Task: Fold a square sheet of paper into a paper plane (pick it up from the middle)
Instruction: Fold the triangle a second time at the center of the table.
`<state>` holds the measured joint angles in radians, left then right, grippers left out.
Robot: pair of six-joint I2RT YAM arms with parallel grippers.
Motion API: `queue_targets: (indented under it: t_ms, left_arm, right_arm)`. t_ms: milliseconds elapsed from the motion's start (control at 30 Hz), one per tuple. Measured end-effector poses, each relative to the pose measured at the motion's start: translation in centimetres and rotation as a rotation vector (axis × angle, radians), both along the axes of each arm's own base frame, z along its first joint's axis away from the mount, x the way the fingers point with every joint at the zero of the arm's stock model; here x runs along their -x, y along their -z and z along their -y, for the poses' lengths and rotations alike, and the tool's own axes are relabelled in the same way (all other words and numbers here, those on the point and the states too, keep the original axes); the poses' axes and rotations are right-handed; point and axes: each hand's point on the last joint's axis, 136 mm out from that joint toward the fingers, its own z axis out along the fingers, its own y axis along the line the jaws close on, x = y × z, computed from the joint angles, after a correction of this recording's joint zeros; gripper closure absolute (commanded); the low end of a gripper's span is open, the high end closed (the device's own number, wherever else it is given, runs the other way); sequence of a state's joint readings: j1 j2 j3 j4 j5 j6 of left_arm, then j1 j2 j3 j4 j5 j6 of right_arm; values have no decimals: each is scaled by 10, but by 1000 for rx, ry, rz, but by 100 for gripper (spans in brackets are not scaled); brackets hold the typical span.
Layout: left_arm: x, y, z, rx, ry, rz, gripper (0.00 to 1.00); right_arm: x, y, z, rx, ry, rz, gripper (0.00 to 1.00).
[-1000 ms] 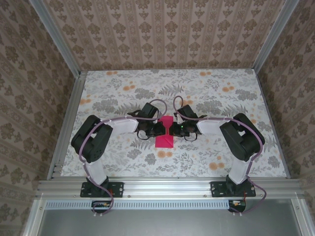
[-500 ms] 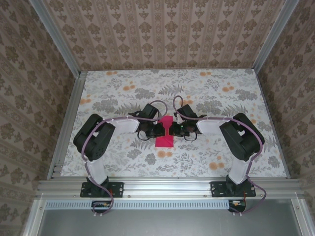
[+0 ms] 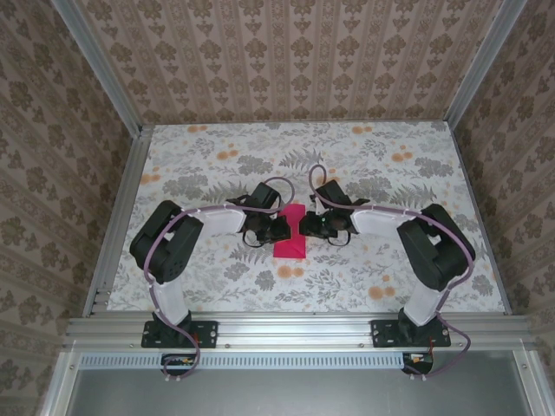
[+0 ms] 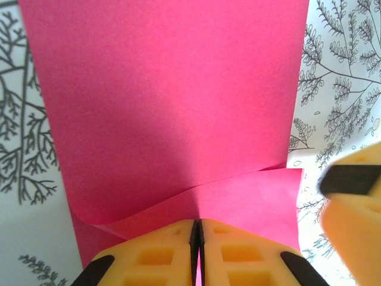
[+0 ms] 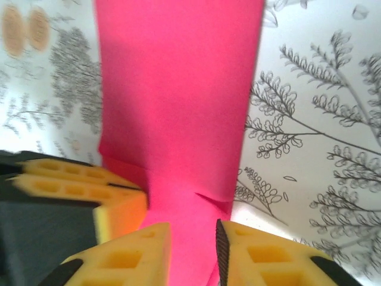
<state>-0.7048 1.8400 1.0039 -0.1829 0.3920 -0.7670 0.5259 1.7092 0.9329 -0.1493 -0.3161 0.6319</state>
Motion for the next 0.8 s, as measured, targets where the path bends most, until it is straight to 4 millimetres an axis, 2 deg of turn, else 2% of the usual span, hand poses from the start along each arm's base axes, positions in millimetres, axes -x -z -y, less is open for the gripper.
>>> queue_targets:
  t_ms: [133,233,467,800]
  left_arm:
    - [0,0,0,-1,-4,-3,87]
    - [0,1,0,-2,-9,-8,87]
    - [0,1,0,-5,-18,-18,87]
    - [0,1,0,-4,-22,-20,87]
  right_arm:
    - [1,-34,2,-38,3,72,71]
    - [7,-43,2,-50,-7,91,74]
    - [35,-30,-12,-30,-76,43,83]
    - [48,5,-18,8,-115,-48,84]
